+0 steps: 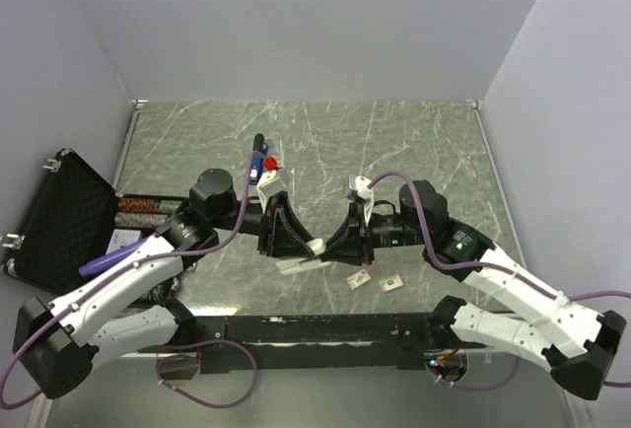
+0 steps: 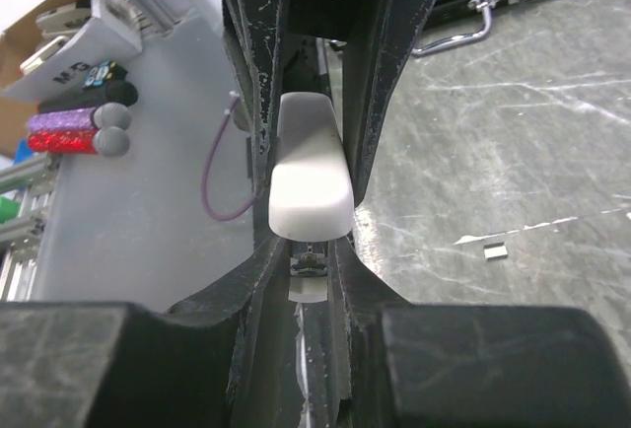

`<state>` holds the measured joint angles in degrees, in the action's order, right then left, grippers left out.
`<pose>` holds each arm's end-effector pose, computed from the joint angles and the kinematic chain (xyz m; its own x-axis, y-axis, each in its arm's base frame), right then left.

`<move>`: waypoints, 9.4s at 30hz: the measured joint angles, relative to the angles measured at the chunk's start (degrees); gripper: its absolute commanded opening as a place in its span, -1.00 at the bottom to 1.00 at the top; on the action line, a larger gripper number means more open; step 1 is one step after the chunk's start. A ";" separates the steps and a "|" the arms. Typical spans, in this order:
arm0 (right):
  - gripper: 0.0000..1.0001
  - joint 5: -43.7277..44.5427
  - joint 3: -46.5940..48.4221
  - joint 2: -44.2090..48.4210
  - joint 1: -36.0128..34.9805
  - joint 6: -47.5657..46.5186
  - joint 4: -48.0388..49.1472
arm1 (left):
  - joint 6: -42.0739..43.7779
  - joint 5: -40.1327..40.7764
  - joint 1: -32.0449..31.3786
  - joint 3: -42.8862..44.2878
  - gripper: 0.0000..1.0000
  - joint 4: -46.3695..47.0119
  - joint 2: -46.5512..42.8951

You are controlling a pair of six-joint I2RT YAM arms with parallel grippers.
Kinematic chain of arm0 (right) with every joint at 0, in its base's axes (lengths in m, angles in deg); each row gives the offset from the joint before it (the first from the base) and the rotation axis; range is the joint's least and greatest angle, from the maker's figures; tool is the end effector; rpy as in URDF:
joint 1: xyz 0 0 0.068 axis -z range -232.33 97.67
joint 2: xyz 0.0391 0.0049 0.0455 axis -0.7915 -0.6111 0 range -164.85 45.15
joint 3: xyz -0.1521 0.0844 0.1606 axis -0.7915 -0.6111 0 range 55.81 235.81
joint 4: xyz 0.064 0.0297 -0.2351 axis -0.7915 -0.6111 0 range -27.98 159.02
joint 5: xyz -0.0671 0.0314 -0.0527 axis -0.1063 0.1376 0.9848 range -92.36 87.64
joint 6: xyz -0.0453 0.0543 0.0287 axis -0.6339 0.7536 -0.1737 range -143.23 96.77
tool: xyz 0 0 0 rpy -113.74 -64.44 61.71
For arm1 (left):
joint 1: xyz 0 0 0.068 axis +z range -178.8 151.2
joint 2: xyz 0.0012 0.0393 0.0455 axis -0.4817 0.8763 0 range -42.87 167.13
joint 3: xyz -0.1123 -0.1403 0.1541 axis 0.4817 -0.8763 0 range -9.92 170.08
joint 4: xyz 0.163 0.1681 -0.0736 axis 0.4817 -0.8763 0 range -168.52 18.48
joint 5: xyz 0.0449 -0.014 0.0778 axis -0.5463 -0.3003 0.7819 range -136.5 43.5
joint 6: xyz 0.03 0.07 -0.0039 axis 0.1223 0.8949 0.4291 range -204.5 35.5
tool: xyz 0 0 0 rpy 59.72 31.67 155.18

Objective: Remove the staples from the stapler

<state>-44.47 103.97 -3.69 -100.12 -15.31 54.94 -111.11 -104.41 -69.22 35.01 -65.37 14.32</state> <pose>0.1139 0.1902 0.3102 -0.3053 -0.1846 -0.9342 -0.9521 0.0440 0.3025 0.1474 -0.1976 0.3026 -0.5140 0.1254 -0.8486 0.8451 -0.0958 -0.5260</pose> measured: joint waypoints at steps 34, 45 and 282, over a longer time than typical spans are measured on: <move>-1.00 2.67 -5.20 -5.33 -2.64 8.15 9.20 | -12.52 30.05 0.22 -4.57 -0.99 17.55 -4.98; -1.00 -0.85 -1.38 -11.67 -6.03 12.13 14.34 | -10.86 49.83 -2.05 -5.64 -0.99 20.55 -2.69; -1.00 12.04 7.45 -16.83 2.43 30.45 7.15 | -0.90 46.51 -8.15 -8.55 -0.99 21.33 -13.27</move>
<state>-32.42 111.43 -20.52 -97.69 15.14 62.08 -112.01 -57.90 -77.37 26.46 -44.04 1.05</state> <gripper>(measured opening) 0.007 0.359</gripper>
